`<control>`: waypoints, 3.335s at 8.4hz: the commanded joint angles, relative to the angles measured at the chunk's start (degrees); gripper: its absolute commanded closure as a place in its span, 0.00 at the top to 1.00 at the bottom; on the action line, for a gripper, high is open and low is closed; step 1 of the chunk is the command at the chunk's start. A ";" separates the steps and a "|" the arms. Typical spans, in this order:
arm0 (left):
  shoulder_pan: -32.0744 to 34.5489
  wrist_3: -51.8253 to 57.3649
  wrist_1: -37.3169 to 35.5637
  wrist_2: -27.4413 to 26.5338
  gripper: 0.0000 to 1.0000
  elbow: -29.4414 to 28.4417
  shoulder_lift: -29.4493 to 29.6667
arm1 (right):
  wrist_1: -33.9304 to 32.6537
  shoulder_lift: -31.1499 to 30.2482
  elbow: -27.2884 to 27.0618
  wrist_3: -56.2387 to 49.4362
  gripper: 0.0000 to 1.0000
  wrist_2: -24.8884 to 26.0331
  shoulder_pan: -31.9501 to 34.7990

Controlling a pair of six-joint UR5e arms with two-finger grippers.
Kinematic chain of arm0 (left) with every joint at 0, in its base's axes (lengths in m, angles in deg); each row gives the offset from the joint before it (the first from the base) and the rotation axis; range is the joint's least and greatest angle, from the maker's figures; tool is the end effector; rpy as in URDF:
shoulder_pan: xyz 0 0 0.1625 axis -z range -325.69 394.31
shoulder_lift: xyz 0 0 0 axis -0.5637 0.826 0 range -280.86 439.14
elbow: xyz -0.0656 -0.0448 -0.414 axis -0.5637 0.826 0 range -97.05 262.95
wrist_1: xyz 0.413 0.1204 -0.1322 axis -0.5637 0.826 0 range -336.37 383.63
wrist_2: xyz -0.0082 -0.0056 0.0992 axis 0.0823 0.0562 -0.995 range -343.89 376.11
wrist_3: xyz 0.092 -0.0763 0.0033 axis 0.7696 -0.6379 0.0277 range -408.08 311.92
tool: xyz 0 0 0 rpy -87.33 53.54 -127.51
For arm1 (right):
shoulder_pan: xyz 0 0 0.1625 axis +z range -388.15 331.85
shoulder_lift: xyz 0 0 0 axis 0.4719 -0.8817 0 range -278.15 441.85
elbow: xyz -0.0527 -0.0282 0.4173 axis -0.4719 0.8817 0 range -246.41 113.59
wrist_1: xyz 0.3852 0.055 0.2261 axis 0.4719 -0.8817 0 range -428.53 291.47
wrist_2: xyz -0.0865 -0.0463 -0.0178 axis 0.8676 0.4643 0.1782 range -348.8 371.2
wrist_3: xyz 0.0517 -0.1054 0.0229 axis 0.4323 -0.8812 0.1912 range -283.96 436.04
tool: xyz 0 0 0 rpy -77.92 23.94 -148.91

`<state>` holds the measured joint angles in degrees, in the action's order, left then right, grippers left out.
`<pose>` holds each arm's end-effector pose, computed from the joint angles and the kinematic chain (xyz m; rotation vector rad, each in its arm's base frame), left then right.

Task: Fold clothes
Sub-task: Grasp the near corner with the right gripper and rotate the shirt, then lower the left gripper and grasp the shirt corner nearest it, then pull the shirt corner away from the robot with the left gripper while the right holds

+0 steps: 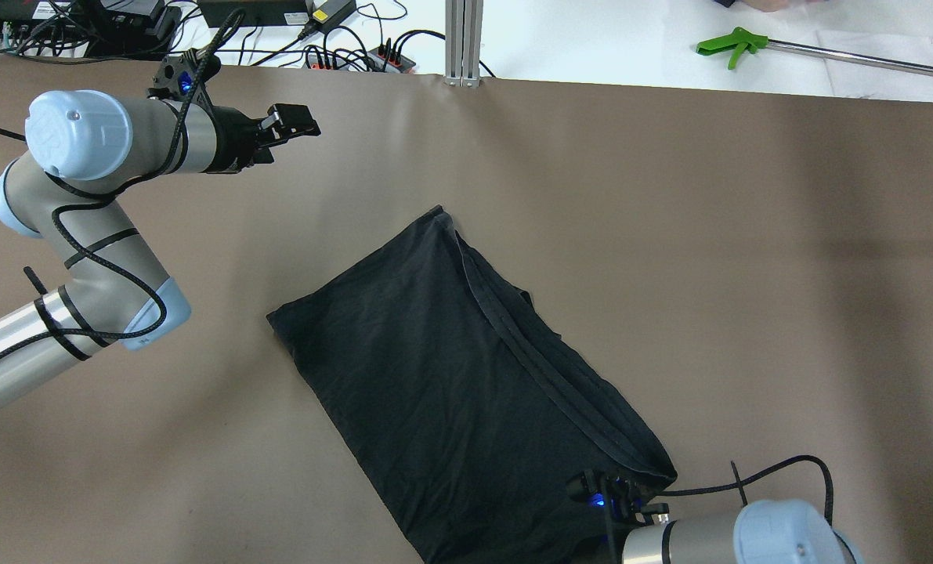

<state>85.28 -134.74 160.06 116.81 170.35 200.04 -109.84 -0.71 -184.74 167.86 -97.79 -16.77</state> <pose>0.3762 -0.6406 0.2552 0.4591 1.2505 -0.5860 -0.4966 -0.1962 0.2410 -0.1458 -1.4723 -0.0574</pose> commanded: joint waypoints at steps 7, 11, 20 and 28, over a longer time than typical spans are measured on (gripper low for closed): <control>-8.40 -1.31 0.15 -0.83 0.94 11.37 -12.50 | -4.11 -2.35 2.30 -5.59 0.94 7.92 12.06; -16.69 -1.41 7.27 -8.32 0.94 9.12 -17.11 | -4.74 -1.03 4.15 -5.60 0.94 9.76 13.84; -18.10 -0.27 7.53 -7.89 0.15 3.65 -15.96 | -4.74 -0.24 4.77 -5.60 0.94 11.26 13.84; -9.24 0.17 -2.08 0.99 0.00 3.05 -7.48 | -4.65 -0.32 4.77 -5.60 0.94 11.35 13.84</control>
<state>72.83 -134.70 164.49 116.96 174.48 186.59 -114.57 -0.95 -179.97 162.26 -86.44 -2.93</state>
